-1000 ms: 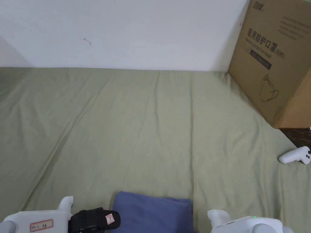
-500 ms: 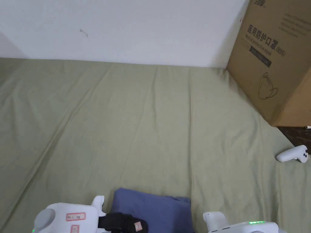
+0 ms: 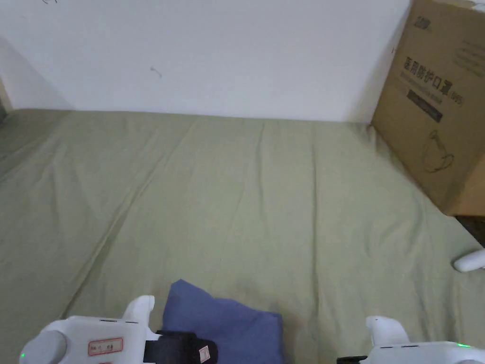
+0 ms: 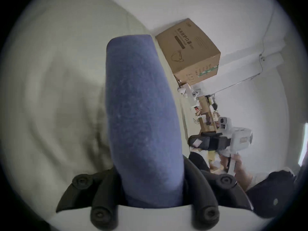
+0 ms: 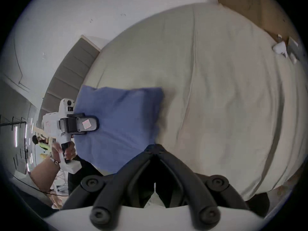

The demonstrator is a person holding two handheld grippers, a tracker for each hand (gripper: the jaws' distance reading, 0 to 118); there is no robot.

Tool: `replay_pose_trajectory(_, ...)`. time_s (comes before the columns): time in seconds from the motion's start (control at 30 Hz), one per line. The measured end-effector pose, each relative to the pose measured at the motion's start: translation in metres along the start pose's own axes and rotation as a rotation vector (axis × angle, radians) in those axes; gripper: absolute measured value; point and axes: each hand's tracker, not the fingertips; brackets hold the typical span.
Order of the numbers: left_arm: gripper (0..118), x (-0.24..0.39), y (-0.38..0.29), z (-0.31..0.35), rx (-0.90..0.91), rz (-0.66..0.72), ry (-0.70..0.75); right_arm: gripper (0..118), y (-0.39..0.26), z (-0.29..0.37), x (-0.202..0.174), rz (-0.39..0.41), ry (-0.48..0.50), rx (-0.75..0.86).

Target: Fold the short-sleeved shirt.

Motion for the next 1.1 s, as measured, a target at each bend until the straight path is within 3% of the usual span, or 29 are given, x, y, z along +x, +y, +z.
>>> replay_pose_trajectory(0.17, 18, -0.011, 0.036, 0.081, 0.058, -0.073, 0.202, 0, 0.010, 0.023, -0.018, 0.056, -0.025, 0.057)
replay_pose_trajectory(0.37, 18, -0.047, 0.064, 0.147, -0.032, -0.101, 0.686, 0, 0.012, 0.024, -0.027, 0.097, -0.076, 0.052)
replay_pose_trajectory(0.5, 19, -0.061, 0.073, 0.161, -0.129, -0.247, 1.002, 0, 0.008, 0.019, -0.034, 0.090, -0.087, 0.035)
replay_pose_trajectory(0.6, 19, -0.084, 0.075, 0.164, -0.163, -0.289, 1.147, 0, 0.006, 0.017, -0.038, 0.086, -0.107, 0.021)
replay_pose_trajectory(0.63, 22, -0.087, 0.076, 0.166, -0.152, -0.276, 1.156, 0, 0.007, 0.016, -0.036, 0.089, -0.105, 0.016)
replay_pose_trajectory(0.67, 39, -0.090, 0.077, 0.170, -0.139, -0.265, 1.166, 0, 0.007, 0.016, -0.036, 0.089, -0.104, 0.014)
replay_pose_trajectory(0.73, 88, -0.097, 0.080, 0.182, -0.090, -0.258, 1.205, 0, 0.008, 0.016, -0.038, 0.090, -0.105, 0.013)
replay_pose_trajectory(0.77, 104, -0.099, 0.081, 0.188, -0.075, -0.262, 1.222, 0, 0.010, 0.016, -0.039, 0.095, -0.103, 0.011)
replay_pose_trajectory(0.93, 102, -0.059, 0.079, 0.219, 0.032, -0.300, 1.257, 0, 0.016, 0.017, -0.040, 0.100, -0.096, 0.026)
replay_pose_trajectory(1.1, 102, -0.033, 0.066, 0.236, 0.085, -0.225, 1.140, 0, 0.023, 0.017, -0.044, 0.115, -0.079, 0.047)
